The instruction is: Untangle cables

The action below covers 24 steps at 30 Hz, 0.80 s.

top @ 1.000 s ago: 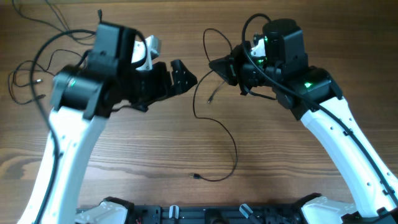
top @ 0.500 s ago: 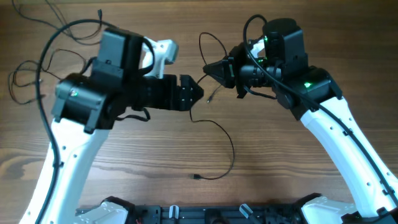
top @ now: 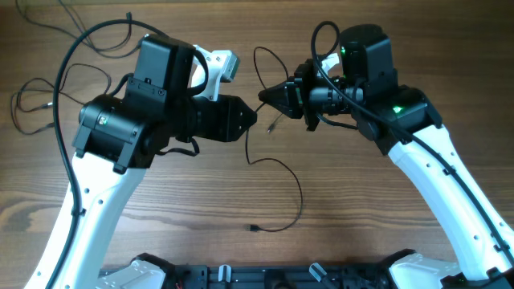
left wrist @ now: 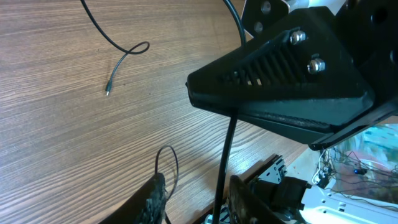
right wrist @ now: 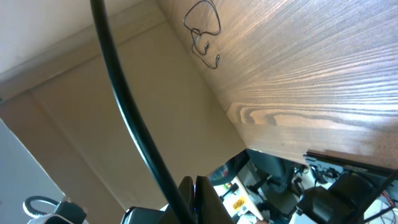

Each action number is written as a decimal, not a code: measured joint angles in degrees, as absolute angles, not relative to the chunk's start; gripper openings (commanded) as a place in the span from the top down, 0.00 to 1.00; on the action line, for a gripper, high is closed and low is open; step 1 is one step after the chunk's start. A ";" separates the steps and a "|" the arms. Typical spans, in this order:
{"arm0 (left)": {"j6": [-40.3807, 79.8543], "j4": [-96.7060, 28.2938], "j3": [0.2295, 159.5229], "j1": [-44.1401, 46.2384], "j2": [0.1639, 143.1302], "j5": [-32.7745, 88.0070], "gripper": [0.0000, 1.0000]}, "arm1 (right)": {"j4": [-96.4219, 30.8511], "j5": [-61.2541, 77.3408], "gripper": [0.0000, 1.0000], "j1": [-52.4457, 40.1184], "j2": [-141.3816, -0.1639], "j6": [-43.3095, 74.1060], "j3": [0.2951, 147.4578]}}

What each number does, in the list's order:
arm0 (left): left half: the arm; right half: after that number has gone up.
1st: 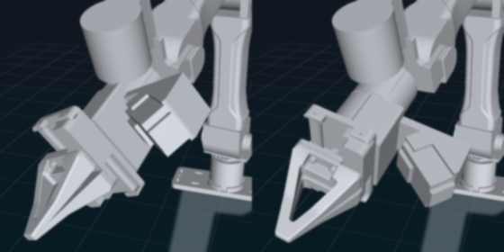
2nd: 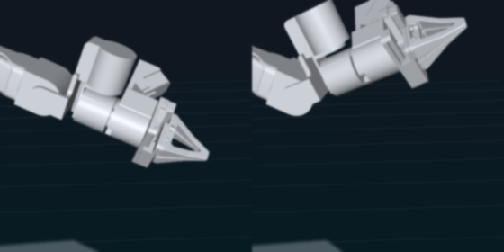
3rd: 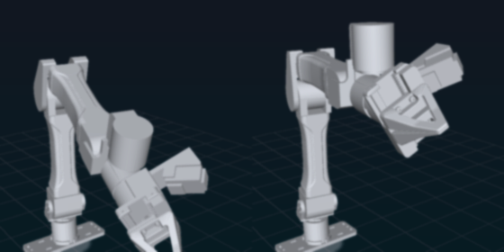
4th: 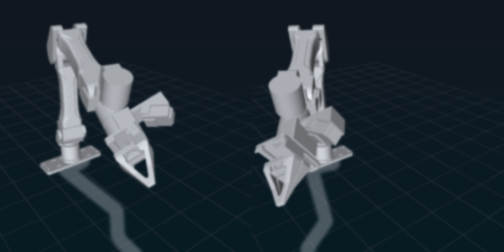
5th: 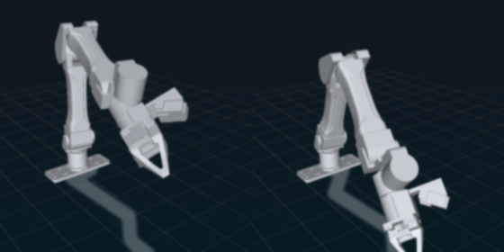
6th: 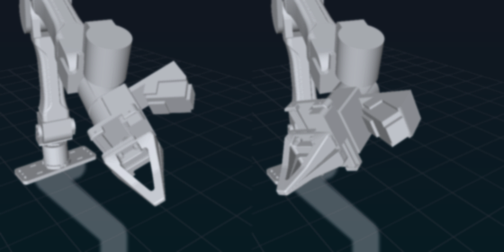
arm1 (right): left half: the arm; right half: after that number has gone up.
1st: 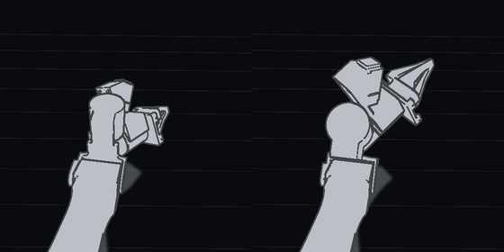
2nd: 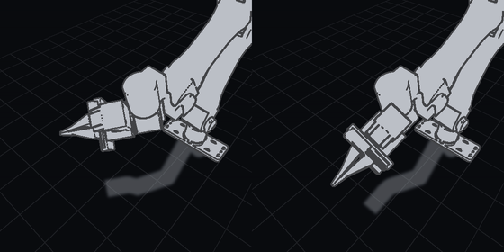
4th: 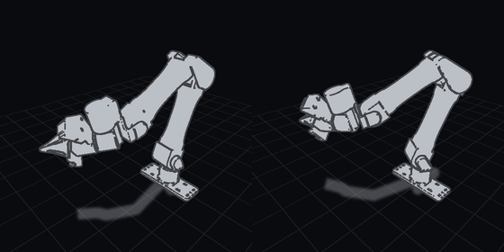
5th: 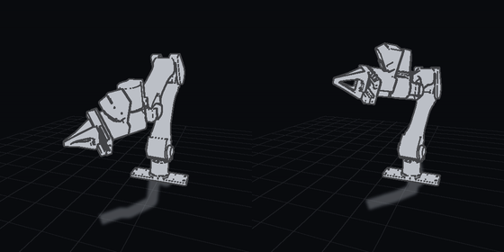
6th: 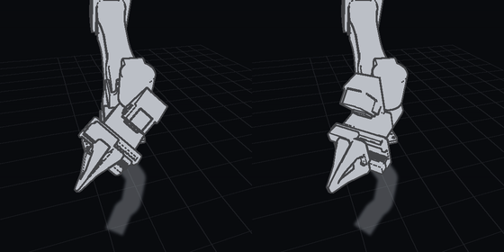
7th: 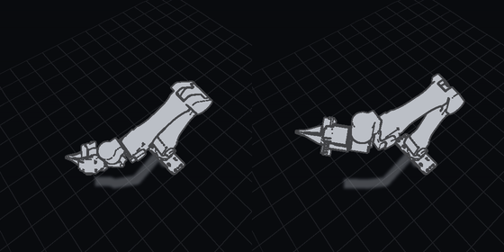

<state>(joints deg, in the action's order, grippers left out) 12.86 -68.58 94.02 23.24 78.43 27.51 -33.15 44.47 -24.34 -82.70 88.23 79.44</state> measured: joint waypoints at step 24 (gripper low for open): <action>15.59 -67.48 94.02 26.96 78.43 24.86 0.96 | -34.37 43.16 0.00 -24.34 -82.70 78.52 79.44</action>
